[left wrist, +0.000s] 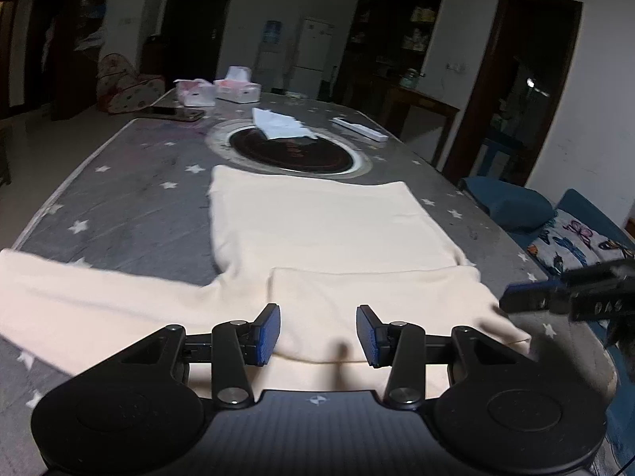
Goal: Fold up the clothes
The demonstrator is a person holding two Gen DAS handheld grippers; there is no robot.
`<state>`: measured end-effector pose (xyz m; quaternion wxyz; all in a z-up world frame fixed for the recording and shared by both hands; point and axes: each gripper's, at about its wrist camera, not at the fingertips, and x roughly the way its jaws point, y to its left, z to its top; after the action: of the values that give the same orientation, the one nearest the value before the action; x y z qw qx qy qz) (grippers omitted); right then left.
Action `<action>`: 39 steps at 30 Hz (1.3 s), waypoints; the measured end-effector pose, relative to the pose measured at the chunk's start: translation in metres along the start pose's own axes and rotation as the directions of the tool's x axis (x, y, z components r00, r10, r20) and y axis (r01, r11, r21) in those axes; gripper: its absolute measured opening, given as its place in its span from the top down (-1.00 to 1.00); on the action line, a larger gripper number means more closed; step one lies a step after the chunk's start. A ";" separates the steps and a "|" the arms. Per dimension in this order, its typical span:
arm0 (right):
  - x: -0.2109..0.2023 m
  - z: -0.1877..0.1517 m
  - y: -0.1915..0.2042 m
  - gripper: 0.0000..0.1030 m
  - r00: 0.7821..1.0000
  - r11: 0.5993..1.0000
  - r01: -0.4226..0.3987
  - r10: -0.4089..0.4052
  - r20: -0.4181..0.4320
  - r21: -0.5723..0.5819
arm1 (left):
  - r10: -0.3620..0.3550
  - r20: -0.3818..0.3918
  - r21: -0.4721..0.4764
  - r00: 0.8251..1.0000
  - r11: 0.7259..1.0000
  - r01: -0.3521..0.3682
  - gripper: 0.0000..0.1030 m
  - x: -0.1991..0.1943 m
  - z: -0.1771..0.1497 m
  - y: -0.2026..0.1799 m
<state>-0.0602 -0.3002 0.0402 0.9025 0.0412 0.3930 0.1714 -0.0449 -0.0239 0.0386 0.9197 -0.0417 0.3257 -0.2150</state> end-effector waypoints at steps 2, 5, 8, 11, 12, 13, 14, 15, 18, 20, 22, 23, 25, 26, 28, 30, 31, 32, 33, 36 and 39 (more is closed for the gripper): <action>0.002 -0.009 -0.007 0.64 1.000 1.000 0.016 -0.016 -0.007 0.007 | -0.012 -0.007 0.012 1.000 1.000 0.012 0.13 0.005 0.001 -0.006; 0.007 -0.018 -0.011 0.64 0.999 0.999 0.033 -0.033 -0.024 -0.007 | -0.017 -0.027 0.025 1.000 1.000 0.018 0.13 0.015 -0.001 -0.013; 0.006 -0.017 -0.009 0.64 0.999 0.999 0.039 -0.039 -0.026 -0.027 | -0.010 -0.054 0.017 0.999 1.000 0.011 0.13 0.024 -0.003 -0.013; 0.001 -0.001 -0.007 0.64 0.999 0.998 0.036 -0.035 0.018 -0.045 | -0.008 -0.064 0.016 0.998 1.000 0.009 0.13 0.027 -0.004 -0.012; 0.002 0.004 -0.007 0.64 0.999 0.998 0.034 -0.032 0.030 -0.050 | -0.008 -0.065 0.015 0.998 1.000 0.009 0.13 0.028 -0.004 -0.012; 0.005 0.010 -0.006 0.64 0.999 0.998 0.033 -0.031 0.038 -0.055 | -0.007 -0.067 0.014 0.998 1.000 0.008 0.13 0.030 -0.004 -0.013; 0.008 0.015 -0.006 0.64 0.999 0.998 0.033 -0.031 0.045 -0.059 | -0.006 -0.067 0.013 0.998 1.000 0.006 0.14 0.030 -0.004 -0.012; 0.014 0.019 -0.006 0.64 0.999 0.998 0.034 -0.031 0.045 -0.062 | -0.004 -0.067 0.011 0.998 1.000 0.005 0.14 0.031 -0.004 -0.012; 0.035 0.026 -0.010 0.64 0.999 0.997 0.042 -0.041 0.025 -0.063 | -0.004 -0.067 0.005 0.998 1.000 0.005 0.14 0.031 -0.004 -0.009; 0.047 0.026 -0.013 0.70 0.999 0.997 0.054 -0.054 0.004 -0.062 | -0.002 -0.066 0.001 0.998 1.000 0.003 0.14 0.029 -0.004 -0.006; 0.051 0.024 -0.015 0.72 0.999 0.997 0.050 -0.050 -0.001 -0.059 | -0.005 -0.064 -0.007 0.998 1.000 0.004 0.14 0.026 -0.005 -0.003; 0.049 0.025 -0.013 0.71 0.998 0.996 0.056 -0.055 0.005 -0.063 | -0.004 -0.061 -0.009 0.998 1.000 0.004 0.14 0.024 -0.005 -0.002; 0.043 0.025 -0.007 0.70 0.999 0.995 0.051 -0.049 0.021 -0.082 | -0.003 -0.055 -0.013 0.998 1.000 0.002 0.14 0.021 -0.006 0.000; 0.040 0.025 -0.004 0.71 0.999 0.995 0.043 -0.041 0.028 -0.091 | -0.003 -0.053 -0.017 0.999 1.000 0.002 0.14 0.021 -0.006 0.000; 0.040 0.021 0.002 0.71 0.999 0.994 0.026 -0.024 0.022 -0.101 | -0.004 -0.048 -0.026 0.999 1.000 0.003 0.14 0.020 -0.007 0.002; 0.046 0.014 0.004 0.70 1.000 0.994 0.020 -0.021 -0.008 -0.104 | -0.006 -0.042 -0.040 0.999 0.999 0.004 0.14 0.019 -0.009 0.004; 0.049 0.011 0.006 0.70 1.000 0.994 0.019 -0.021 -0.020 -0.106 | -0.006 -0.039 -0.046 0.999 0.999 0.005 0.15 0.018 -0.009 0.004; 0.049 0.010 0.008 0.70 1.000 0.993 0.023 -0.025 -0.018 -0.112 | -0.006 -0.035 -0.051 0.999 0.999 0.004 0.15 0.016 -0.009 0.004; 0.048 0.008 0.010 0.69 0.999 0.993 0.026 -0.029 -0.016 -0.118 | -0.006 -0.029 -0.055 1.000 0.998 0.004 0.15 0.012 -0.008 0.005; 0.044 0.006 0.016 0.68 1.000 0.992 0.008 -0.009 -0.010 -0.125 | 0.010 -0.007 -0.070 1.000 0.997 -0.011 0.15 0.003 -0.009 0.010; 0.047 0.002 0.022 0.66 1.000 0.990 -0.009 0.006 -0.024 -0.138 | 0.055 -0.010 -0.115 0.998 0.992 -0.055 0.15 -0.002 -0.011 0.024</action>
<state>-0.0355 -0.2636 0.0133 0.8979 -0.0219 0.3905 0.2020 -0.0445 -0.0011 0.0256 0.9202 -0.0852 0.3418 -0.1705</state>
